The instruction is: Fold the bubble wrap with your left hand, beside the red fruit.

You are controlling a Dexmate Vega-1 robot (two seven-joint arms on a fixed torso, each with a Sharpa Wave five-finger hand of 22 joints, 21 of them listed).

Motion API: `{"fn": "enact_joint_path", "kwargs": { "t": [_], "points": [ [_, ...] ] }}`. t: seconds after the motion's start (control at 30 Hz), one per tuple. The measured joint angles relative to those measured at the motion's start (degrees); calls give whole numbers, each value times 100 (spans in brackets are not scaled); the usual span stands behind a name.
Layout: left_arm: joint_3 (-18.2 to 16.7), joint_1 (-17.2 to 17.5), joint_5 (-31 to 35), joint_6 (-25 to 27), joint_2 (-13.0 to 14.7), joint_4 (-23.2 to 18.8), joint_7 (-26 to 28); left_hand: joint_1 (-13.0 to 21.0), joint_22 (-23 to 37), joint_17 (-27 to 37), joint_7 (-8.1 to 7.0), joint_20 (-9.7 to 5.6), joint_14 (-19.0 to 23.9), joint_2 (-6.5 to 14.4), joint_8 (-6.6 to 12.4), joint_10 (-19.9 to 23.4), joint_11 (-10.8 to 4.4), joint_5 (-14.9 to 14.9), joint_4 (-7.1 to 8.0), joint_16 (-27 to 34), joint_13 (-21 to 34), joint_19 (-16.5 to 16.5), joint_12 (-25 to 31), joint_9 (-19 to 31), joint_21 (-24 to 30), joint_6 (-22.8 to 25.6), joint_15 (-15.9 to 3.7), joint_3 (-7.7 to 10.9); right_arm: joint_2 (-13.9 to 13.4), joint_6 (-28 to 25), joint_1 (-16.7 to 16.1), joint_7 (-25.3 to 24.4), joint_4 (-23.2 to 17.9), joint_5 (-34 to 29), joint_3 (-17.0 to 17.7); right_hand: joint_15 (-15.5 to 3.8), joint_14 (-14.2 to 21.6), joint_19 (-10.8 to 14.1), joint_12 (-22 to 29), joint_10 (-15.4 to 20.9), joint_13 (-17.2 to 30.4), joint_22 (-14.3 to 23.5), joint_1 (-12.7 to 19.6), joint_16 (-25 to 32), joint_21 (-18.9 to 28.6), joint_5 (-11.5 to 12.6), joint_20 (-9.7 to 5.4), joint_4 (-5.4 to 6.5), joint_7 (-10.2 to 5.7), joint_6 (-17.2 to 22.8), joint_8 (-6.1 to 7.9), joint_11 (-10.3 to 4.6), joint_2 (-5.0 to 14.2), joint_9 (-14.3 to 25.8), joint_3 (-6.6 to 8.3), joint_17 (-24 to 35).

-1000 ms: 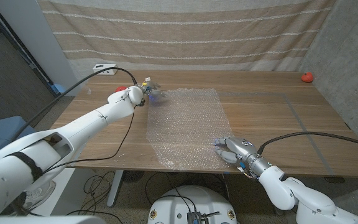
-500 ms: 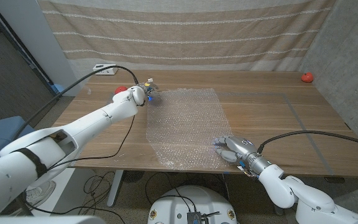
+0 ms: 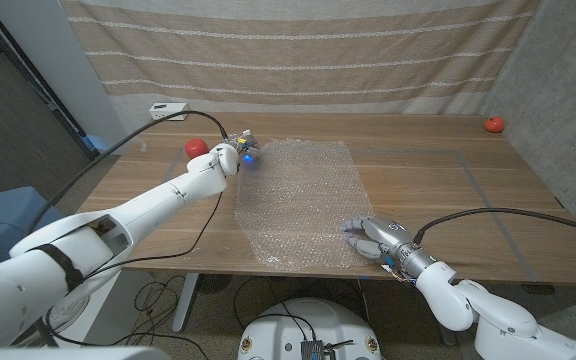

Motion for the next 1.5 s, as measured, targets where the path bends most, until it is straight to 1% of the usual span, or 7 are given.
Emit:
{"fn": "enact_joint_path", "kwargs": {
  "t": [0.17,0.33,0.73,1.07,1.2,1.27,1.5],
  "points": [
    [-158,163,27,-104,-31,-132,500,88,17,160,19,203,36,29,1,230,3,-2,28,119,95,-204,128,8,0,140,-36,-35,-1,-4,23,11,12,25,4,0,0,9,-1,18,4,-2,0,0,-1,0,9,0,1,1,0,18,0,-1,0,0],
    [-326,339,42,-236,-36,-345,889,111,40,222,49,258,-5,52,1,242,15,-18,48,119,169,-347,173,34,0,171,-10,-63,-6,-3,34,16,19,57,11,0,0,9,-1,34,2,-1,0,0,-1,0,9,4,21,24,-5,34,0,-1,-4,0],
    [-468,542,140,-827,113,-873,1297,232,44,303,-53,278,-674,-10,0,283,56,-22,75,-31,365,-692,277,63,0,352,196,-131,-28,31,52,-9,72,130,38,-1,-1,8,-6,59,31,3,0,0,-23,0,8,24,-1,62,-5,38,0,3,-24,25],
    [-393,580,746,-1349,291,-1246,1235,414,96,668,-101,237,-476,-100,-5,410,180,-24,8,319,383,-775,646,42,161,675,127,-441,-37,49,60,-44,107,151,43,-1,0,7,-6,81,31,1,-1,22,9,0,8,24,19,125,-39,15,0,1,-24,24],
    [-373,584,1142,-1454,321,-1246,1293,534,123,874,-102,174,-476,-131,-22,438,170,-44,-17,474,383,-838,804,30,230,838,127,-554,-37,49,72,-44,120,151,41,-1,0,7,-6,90,31,1,-1,22,10,0,8,24,10,134,-45,6,0,1,-24,24],
    [-322,610,1375,-1520,405,-1466,1347,617,123,949,-112,155,-465,-154,-27,438,170,-45,-34,537,383,-857,860,14,245,930,115,-621,-37,63,81,-50,127,154,37,-1,0,7,-6,90,31,1,-1,22,10,0,7,24,10,134,-45,6,0,1,-24,24],
    [-256,632,2032,-1850,523,-1672,1480,779,164,1132,-84,91,-406,-250,-21,495,170,-46,-71,649,383,-877,972,-7,351,1145,114,-703,-35,80,106,-50,143,154,21,-1,0,7,-6,90,31,1,-1,22,10,0,7,24,10,134,-45,6,0,0,-24,25]
  ]
}}
